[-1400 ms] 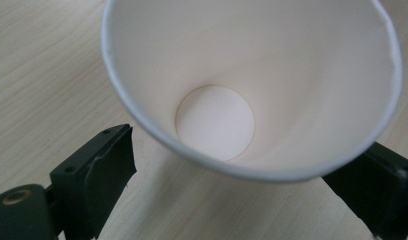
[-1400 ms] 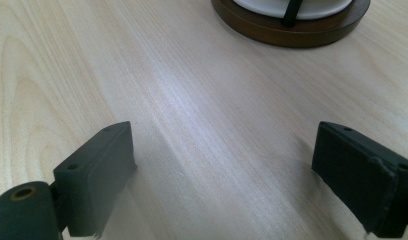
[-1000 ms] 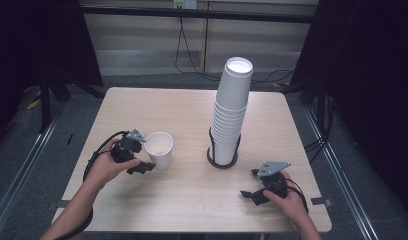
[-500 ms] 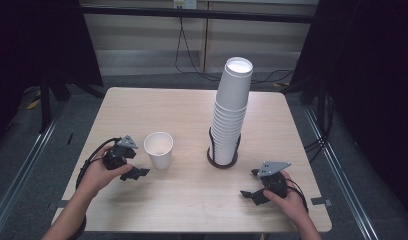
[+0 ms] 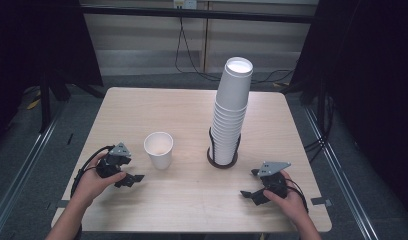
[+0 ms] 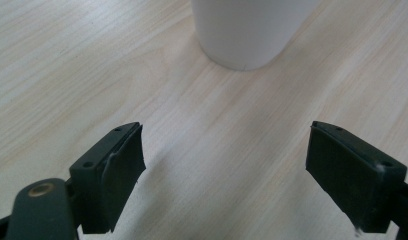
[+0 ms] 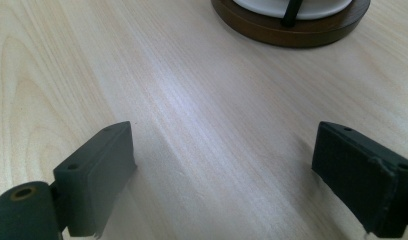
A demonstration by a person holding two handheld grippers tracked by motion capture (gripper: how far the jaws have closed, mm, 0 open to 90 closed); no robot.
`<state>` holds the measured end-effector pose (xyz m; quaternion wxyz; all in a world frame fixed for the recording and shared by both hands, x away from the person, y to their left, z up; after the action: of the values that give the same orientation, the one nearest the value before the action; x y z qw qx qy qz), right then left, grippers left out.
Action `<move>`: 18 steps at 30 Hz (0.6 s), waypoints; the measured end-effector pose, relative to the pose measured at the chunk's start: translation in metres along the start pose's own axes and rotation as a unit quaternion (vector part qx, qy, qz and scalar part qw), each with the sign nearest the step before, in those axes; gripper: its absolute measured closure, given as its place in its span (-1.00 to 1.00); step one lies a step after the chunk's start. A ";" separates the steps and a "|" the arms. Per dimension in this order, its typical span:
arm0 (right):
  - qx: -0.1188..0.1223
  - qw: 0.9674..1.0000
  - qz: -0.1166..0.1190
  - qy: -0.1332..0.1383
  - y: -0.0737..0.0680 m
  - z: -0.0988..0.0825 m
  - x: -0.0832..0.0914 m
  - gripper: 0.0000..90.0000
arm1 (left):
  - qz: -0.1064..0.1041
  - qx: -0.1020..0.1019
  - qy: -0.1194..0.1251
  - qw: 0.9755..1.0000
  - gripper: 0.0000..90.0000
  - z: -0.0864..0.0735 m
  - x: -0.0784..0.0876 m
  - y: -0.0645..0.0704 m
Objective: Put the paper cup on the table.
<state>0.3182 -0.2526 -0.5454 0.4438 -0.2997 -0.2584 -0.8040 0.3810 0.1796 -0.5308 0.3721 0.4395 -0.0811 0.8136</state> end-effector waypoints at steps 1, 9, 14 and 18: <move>0.000 1.000 0.000 0.000 0.000 0.000 0.000 -0.79 | 0.001 -0.011 -0.003 1.000 -0.66 -0.004 -0.001 0.000; 0.000 1.000 0.000 0.000 0.000 0.000 0.000 -0.79 | 0.009 -0.027 -0.004 1.000 -0.66 -0.016 -0.005 -0.002; 0.000 1.000 0.000 0.000 0.000 0.000 0.000 -0.79 | 0.006 -0.025 0.007 1.000 -0.67 -0.021 -0.007 -0.002; 0.000 1.000 0.000 0.000 0.000 0.000 0.000 -0.79 | 0.001 -0.019 0.016 1.000 -0.68 -0.022 -0.008 -0.003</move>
<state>0.3182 -0.2526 -0.5454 0.4437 -0.2997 -0.2585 -0.8040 0.3711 0.1875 -0.5503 0.3808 0.4193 -0.0912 0.8191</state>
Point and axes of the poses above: each handheld gripper's, and its own axes: x roughly backward along the jaws, z roughly out of its top, y roughly to its right, the point moved 6 cm from there along -x, roughly forward along the jaws, and after that the axes turned 13 degrees about x, right-handed, at the moved point
